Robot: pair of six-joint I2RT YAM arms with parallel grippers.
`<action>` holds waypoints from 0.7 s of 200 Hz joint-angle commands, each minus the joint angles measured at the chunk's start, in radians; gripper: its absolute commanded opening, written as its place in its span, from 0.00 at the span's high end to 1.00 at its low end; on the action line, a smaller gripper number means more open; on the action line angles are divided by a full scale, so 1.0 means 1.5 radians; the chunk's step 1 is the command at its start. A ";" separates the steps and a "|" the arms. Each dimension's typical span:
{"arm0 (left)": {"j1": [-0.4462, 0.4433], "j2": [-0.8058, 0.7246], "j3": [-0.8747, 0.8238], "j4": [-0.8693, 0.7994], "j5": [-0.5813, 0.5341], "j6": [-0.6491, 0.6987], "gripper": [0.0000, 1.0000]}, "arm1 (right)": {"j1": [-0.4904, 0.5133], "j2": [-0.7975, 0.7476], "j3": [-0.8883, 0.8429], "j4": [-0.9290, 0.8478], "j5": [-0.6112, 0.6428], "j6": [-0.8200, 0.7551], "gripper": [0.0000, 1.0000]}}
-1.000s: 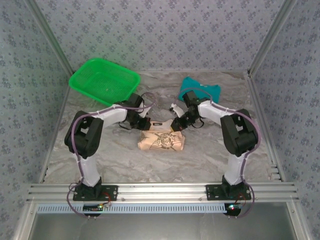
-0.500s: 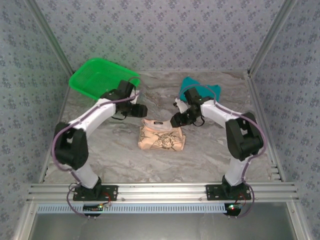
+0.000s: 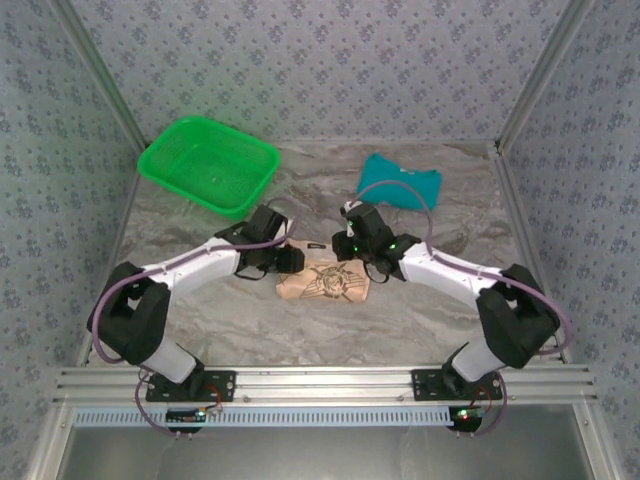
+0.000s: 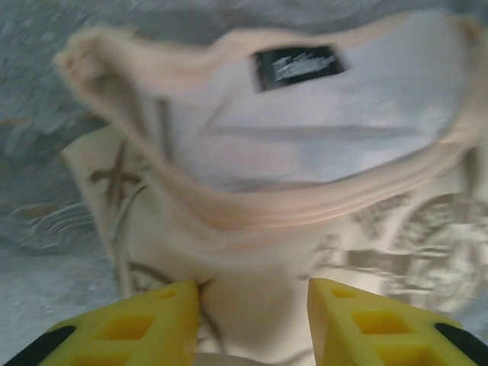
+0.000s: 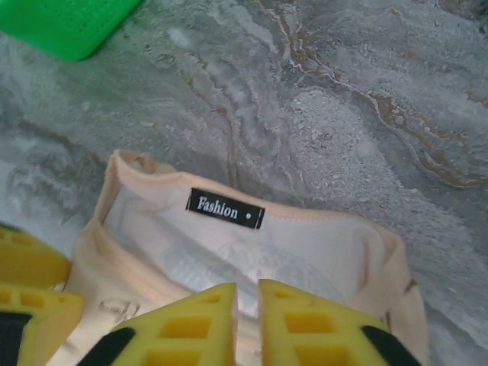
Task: Fold the inside-out t-shirt
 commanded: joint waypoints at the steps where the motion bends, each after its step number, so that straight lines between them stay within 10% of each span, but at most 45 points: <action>1: -0.013 -0.006 -0.054 0.097 -0.056 0.009 0.58 | 0.036 0.043 -0.047 0.177 0.063 0.007 0.89; 27: -0.022 -0.003 -0.174 0.244 -0.059 0.030 0.56 | 0.088 0.087 -0.157 0.365 0.159 -0.033 0.92; 96: -0.042 -0.062 -0.253 0.278 -0.093 0.052 0.55 | 0.112 0.150 -0.281 0.599 0.105 -0.083 0.90; 140: -0.009 -0.232 -0.136 0.086 -0.143 0.102 0.46 | 0.066 -0.053 -0.263 0.510 0.044 -0.133 0.61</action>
